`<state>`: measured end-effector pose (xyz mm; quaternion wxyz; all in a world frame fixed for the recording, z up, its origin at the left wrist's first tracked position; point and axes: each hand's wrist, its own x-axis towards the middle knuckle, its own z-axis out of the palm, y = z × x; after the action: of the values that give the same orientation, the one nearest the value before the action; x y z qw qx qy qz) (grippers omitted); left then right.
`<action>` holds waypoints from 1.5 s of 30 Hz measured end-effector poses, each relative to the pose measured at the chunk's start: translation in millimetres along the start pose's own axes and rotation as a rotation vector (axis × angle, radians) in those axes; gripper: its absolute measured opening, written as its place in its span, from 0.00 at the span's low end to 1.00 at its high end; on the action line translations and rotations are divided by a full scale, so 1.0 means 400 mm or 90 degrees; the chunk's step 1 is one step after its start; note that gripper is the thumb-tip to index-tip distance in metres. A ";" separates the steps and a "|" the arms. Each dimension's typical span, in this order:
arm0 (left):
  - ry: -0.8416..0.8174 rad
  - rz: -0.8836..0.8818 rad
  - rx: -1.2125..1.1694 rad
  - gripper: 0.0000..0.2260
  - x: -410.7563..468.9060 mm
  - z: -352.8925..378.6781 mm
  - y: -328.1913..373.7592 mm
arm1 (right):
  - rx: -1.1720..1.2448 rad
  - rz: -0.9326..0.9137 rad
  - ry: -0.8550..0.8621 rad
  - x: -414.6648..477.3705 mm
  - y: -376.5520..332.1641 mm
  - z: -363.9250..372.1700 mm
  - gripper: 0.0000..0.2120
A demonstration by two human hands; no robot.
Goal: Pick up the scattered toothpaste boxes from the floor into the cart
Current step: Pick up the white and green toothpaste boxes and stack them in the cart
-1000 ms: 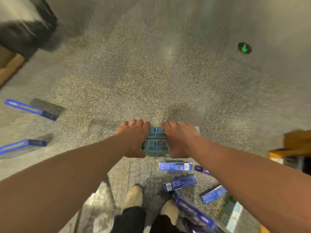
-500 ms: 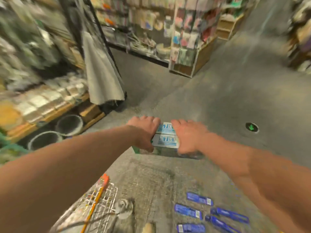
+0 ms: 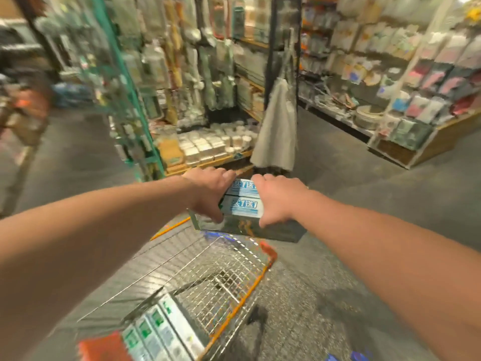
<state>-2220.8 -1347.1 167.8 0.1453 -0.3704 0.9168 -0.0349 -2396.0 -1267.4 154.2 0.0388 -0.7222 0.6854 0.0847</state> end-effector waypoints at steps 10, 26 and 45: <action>-0.087 -0.009 0.004 0.42 -0.097 0.394 -0.351 | 0.089 0.003 -0.077 0.233 -0.440 0.244 0.40; -0.161 0.136 -0.058 0.31 0.191 1.170 -0.294 | 0.205 0.275 -0.290 0.395 -0.602 0.999 0.47; -0.341 0.263 -0.079 0.54 0.220 1.414 -0.276 | 0.212 0.356 -0.377 0.383 -0.728 1.264 0.50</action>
<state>-2041.8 -1462.6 -374.7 0.3619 -0.1809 0.9022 0.1495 -2133.9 -1314.3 -386.8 0.3253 -0.4373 0.8180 0.1838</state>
